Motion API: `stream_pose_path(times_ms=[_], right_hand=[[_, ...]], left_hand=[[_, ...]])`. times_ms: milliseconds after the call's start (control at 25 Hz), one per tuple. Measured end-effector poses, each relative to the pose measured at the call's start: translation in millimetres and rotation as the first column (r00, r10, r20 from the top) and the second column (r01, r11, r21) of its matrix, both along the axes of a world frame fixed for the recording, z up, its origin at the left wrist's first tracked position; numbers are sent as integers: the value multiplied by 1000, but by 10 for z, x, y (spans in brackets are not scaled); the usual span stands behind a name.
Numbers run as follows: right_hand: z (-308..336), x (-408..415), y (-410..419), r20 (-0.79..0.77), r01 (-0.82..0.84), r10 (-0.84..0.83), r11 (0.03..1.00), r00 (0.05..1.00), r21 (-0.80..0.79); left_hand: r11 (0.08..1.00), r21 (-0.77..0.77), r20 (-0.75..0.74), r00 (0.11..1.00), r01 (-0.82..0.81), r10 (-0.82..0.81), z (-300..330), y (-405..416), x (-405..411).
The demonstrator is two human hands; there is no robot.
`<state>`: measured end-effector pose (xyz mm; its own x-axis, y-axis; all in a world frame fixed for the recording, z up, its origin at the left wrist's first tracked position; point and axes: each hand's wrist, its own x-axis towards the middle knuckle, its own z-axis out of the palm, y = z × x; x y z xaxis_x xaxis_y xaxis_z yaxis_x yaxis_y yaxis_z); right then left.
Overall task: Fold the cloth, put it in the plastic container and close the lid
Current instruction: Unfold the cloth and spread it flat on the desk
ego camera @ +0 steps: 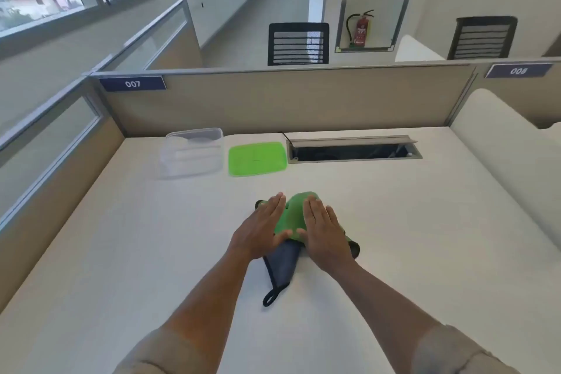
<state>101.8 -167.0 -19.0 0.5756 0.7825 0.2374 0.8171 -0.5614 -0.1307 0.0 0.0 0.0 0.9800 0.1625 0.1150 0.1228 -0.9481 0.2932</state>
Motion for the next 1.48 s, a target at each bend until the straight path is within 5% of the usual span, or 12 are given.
stream_pose_path(times_ms=[320,640,1480], right_hand=[[-161,-132,-112,-87,-4,-3,997,996,-78],[-163,-216,-13,-117,97,-105,993,988,-71],[538,72,-5,72,287,-307,935,949,210]], left_hand=[[1000,13,-73,997,21,-20,-185,-65,-85],[989,20,-97,984,-145,146,-34,-152,83],[959,114,298,930,-259,215,643,32,220]])
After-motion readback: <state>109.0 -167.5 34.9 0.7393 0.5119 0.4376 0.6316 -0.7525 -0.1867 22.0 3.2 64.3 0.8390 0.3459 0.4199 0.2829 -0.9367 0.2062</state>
